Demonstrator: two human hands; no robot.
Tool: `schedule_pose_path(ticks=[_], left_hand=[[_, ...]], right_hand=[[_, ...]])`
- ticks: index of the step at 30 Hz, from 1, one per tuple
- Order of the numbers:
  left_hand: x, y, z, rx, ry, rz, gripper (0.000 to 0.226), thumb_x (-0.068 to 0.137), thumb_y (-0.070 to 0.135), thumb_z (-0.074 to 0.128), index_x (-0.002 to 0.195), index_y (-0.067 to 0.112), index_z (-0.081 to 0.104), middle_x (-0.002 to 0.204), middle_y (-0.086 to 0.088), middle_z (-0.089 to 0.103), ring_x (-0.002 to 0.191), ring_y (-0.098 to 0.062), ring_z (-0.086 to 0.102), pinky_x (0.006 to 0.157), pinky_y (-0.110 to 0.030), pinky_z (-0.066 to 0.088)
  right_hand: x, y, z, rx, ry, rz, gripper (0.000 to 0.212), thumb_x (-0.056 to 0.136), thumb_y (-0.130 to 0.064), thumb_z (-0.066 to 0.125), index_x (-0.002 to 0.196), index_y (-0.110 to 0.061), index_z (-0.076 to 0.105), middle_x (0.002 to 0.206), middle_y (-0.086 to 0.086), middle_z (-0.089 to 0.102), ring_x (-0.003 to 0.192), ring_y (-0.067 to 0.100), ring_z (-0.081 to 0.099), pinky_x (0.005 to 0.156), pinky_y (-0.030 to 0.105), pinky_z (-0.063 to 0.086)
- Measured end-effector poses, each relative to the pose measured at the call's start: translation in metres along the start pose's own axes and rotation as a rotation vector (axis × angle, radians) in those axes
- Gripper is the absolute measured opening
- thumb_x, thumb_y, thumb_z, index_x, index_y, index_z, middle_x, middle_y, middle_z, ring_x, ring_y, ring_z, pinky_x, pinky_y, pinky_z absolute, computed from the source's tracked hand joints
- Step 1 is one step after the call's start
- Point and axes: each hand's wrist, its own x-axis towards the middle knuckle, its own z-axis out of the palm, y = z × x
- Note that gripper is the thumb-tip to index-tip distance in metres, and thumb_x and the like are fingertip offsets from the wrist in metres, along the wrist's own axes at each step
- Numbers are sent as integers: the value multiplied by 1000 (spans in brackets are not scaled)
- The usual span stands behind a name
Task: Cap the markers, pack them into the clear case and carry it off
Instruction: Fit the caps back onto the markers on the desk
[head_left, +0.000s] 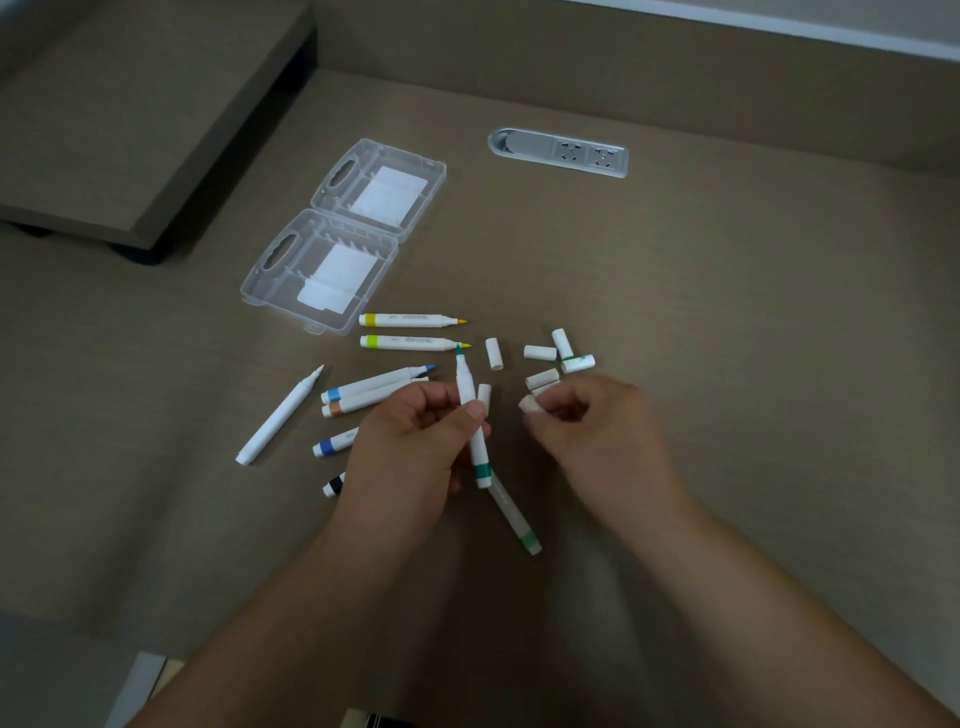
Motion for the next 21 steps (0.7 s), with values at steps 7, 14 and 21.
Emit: schedule_pose_path(ticks=[7, 14, 21], left_hand=[[1, 6, 4, -26, -7, 36, 4, 92, 22, 65, 94, 23, 69, 74, 5, 75, 56, -2, 63, 51, -22, 49], [3, 5, 6, -14, 3, 28, 4, 92, 22, 65, 94, 24, 69, 75, 5, 76, 57, 0, 64, 51, -21, 47], [4, 0, 3, -12, -2, 11, 4, 92, 20, 65, 94, 23, 68, 74, 6, 76, 56, 0, 64, 48, -20, 47]], right_hand=[[-17, -16, -22, 1054, -428, 757, 8, 83, -9, 68, 76, -10, 62, 67, 7, 56, 49, 10, 42, 40, 19, 27], [-10, 1, -4, -171, -97, -3, 11, 85, -26, 73, 93, -28, 67, 86, -12, 65, 74, 3, 61, 66, 18, 50], [1, 15, 7, -405, 88, -327, 9, 85, -26, 68, 93, -23, 71, 96, -3, 62, 87, 18, 60, 75, 32, 50]])
